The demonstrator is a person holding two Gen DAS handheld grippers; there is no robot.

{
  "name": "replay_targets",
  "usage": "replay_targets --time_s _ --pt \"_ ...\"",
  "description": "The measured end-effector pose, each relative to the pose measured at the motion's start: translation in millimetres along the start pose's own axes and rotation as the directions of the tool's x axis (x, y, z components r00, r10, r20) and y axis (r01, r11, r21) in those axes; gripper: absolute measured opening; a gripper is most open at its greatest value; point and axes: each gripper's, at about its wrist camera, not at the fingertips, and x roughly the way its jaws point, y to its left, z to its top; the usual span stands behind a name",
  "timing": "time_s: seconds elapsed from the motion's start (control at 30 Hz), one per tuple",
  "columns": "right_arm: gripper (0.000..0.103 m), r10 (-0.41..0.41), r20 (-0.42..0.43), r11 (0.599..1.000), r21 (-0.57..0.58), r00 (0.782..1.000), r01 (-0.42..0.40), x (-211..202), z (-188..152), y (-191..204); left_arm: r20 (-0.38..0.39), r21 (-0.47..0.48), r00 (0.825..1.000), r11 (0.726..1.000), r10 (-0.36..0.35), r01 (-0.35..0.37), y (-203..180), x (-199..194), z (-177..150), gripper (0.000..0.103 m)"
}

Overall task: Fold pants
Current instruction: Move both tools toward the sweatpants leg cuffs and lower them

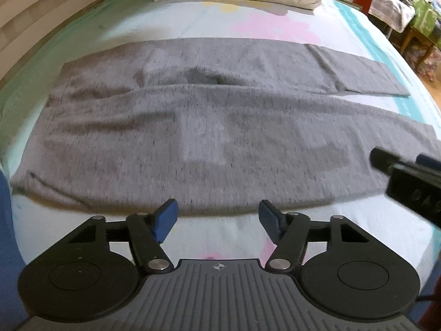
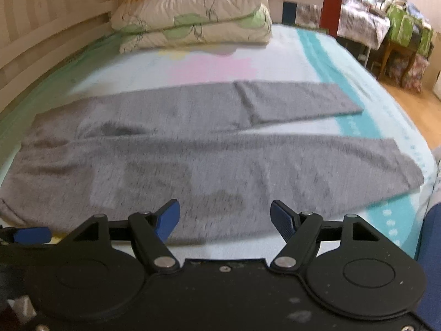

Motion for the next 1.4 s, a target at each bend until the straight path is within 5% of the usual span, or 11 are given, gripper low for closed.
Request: replay_targets --time_s 0.37,0.57,0.73,0.97,1.07,1.1,1.13,1.2,1.3,1.4 --pt "0.077 -0.007 0.257 0.999 -0.047 0.966 0.019 32.9 51.5 -28.9 0.072 0.039 0.997 0.999 0.019 -0.022 3.2 21.9 56.5 0.058" --pt "0.076 0.152 0.201 0.969 -0.223 0.968 -0.106 98.7 104.4 -51.2 0.064 0.045 0.998 0.999 0.016 -0.019 5.1 49.4 90.0 0.058" --pt "0.07 0.185 0.098 0.9 -0.415 0.978 -0.129 176.3 153.8 -56.6 0.049 0.013 0.999 1.0 -0.003 0.003 12.8 74.7 116.1 0.058" --pt "0.065 0.222 -0.01 0.883 -0.422 0.975 -0.206 268.4 218.0 -73.8 0.054 0.001 0.999 1.0 -0.001 0.001 21.4 106.7 147.1 0.058" --pt "0.044 0.242 -0.073 0.854 -0.457 0.968 -0.248 299.6 233.6 -70.1 0.049 0.001 0.999 1.0 -0.003 0.003 24.2 117.3 155.3 0.058" --pt "0.018 0.248 -0.101 0.847 -0.461 0.963 -0.266 308.2 234.3 -66.2 0.049 0.002 0.999 1.0 -0.005 0.005 25.5 119.7 157.8 0.058" --pt "0.006 0.253 -0.138 0.837 -0.465 0.958 -0.288 320.7 238.1 -66.6 0.05 0.003 0.999 1.0 -0.005 0.005 26.1 122.0 159.9 0.058" --pt "0.016 0.273 -0.181 0.805 -0.494 0.945 -0.327 334.4 241.8 -66.2 0.051 0.008 0.999 1.0 -0.005 0.005 27.7 126.0 162.7 0.058" --pt "0.068 0.281 -0.177 0.769 -0.546 0.943 -0.331 339.0 243.2 -65.4 0.05 0.019 0.999 1.0 -0.007 0.006 30.0 130.2 165.3 0.058" --pt "0.071 0.319 -0.242 0.733 -0.55 0.916 -0.4 342.5 243.2 -66.0 0.047 0.035 0.999 0.999 -0.005 0.004 30.1 133.1 167.9 0.058"
